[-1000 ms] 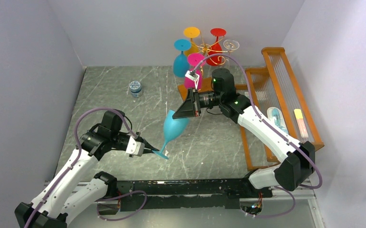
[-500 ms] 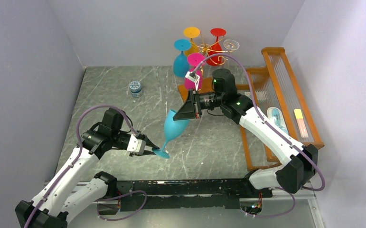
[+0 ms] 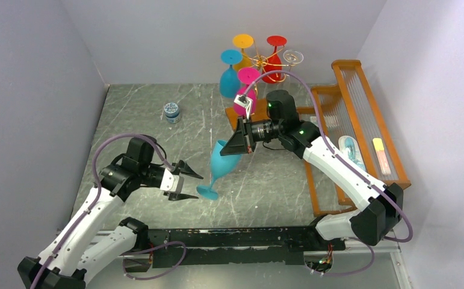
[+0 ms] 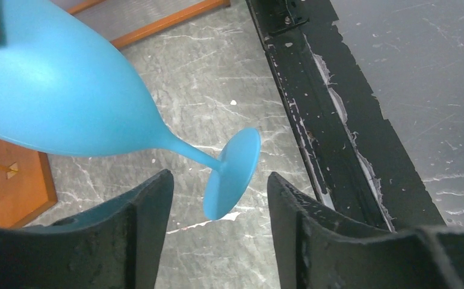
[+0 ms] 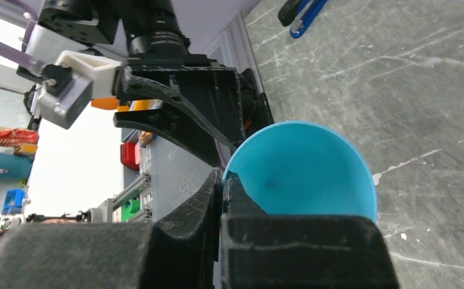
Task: Take the wine glass off the wine glass rack
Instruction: Place the wine glass at the center of the board.
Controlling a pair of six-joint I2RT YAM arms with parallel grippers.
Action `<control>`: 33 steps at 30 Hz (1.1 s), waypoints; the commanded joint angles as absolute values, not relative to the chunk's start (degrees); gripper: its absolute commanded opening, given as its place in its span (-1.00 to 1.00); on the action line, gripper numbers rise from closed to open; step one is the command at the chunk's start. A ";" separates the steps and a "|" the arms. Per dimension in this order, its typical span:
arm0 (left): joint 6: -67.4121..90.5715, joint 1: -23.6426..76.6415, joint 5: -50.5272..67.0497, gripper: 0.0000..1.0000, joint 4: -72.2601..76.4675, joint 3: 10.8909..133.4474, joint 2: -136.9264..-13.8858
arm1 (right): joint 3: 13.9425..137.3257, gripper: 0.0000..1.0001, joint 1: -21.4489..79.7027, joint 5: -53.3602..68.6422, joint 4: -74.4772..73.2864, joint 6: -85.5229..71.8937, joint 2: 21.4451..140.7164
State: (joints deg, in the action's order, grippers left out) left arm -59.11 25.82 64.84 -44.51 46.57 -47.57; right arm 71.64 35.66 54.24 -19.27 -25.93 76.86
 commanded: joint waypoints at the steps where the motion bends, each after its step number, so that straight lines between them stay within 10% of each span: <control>1: -54.87 25.75 63.68 0.37 -38.02 46.93 -44.83 | 72.32 -1.00 35.96 50.45 -22.66 -23.38 75.62; 8: -37.86 25.75 56.92 0.92 -20.61 43.32 -39.80 | 71.03 -1.00 36.78 39.03 -24.48 -19.82 72.94; 18: -8.58 25.75 30.71 0.93 1.33 35.23 -30.09 | 67.10 -1.00 37.40 21.51 -24.26 -16.03 67.44; 25: 7.65 25.73 2.58 0.94 -7.62 40.40 -34.52 | 65.74 -1.00 37.63 15.09 -25.30 -14.09 65.95; 33: 10.25 25.75 -3.06 0.94 -17.22 46.32 -40.55 | 63.95 -1.00 37.95 7.21 -25.27 -13.49 64.75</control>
